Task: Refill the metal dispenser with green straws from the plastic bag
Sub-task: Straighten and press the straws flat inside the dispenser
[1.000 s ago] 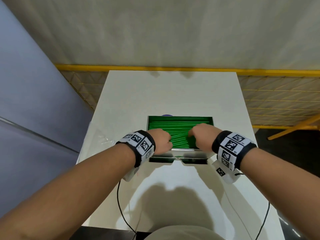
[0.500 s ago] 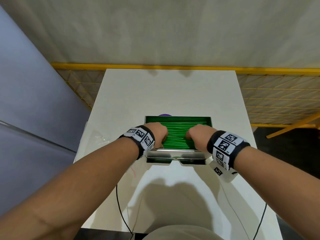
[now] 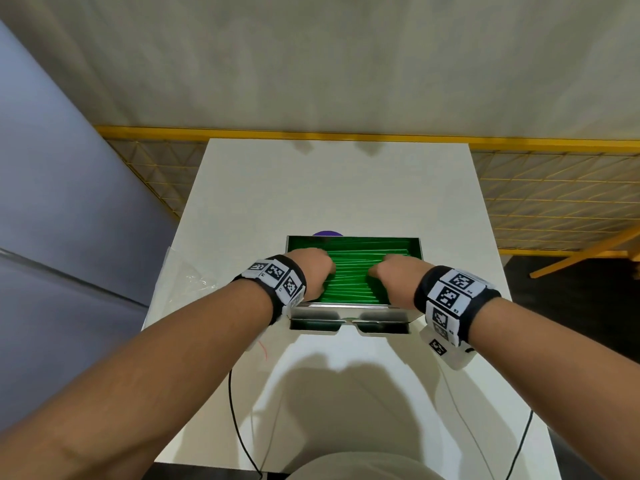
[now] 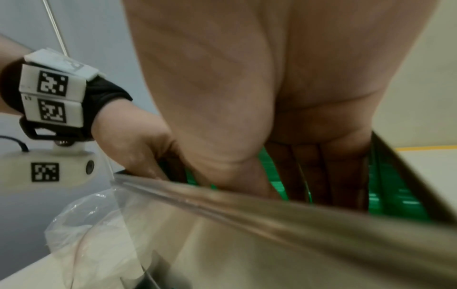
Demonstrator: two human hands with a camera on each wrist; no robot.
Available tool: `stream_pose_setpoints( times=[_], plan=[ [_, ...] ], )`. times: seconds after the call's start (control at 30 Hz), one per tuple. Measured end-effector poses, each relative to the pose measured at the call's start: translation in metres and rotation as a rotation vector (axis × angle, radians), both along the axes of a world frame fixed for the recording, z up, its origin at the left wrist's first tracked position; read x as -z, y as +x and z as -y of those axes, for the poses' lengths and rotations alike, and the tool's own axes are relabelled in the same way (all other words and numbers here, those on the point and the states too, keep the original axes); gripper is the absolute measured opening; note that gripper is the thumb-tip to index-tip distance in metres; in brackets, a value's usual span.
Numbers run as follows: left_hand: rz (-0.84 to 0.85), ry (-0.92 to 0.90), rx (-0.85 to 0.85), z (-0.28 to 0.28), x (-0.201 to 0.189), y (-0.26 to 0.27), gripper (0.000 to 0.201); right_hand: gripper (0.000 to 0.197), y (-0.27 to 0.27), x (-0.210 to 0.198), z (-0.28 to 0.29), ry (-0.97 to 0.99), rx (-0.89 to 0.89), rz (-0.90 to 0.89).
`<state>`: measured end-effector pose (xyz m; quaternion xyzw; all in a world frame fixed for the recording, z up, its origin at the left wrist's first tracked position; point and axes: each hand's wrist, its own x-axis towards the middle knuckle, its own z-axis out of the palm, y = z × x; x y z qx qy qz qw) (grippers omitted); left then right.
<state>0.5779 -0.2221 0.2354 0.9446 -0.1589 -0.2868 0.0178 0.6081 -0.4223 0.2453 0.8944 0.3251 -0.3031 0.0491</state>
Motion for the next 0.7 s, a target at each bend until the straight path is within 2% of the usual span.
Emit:
stream_pose_setpoints(
  times=[0.13, 0.2, 0.3, 0.37, 0.47, 0.7],
  plan=[
    [0.076, -0.069, -0.026, 0.001, -0.008, -0.001, 0.027, 0.029, 0.001, -0.013, 0.008, 0.129, 0.055, 0.083],
    [0.089, -0.121, -0.03, 0.005, -0.014, -0.002, 0.018, 0.03, -0.002, -0.019, 0.009, 0.148, 0.066, 0.023],
    [-0.076, -0.093, -0.048, 0.015, -0.017, -0.006, 0.024, 0.037, -0.009, -0.017, 0.006, 0.038, 0.051, -0.155],
    [-0.136, -0.029, -0.056, 0.017, -0.014, -0.009, 0.031, 0.035, -0.008, -0.014, 0.006, 0.026, 0.073, -0.138],
    [-0.103, -0.048, -0.115, 0.013, -0.016, -0.007, 0.032, 0.034, -0.005, -0.015, 0.006, 0.062, 0.093, -0.093],
    [0.017, -0.186, -0.225, -0.004, -0.027, -0.016, 0.031, 0.046, -0.011, -0.012, 0.014, 0.128, 0.125, -0.059]
  ],
)
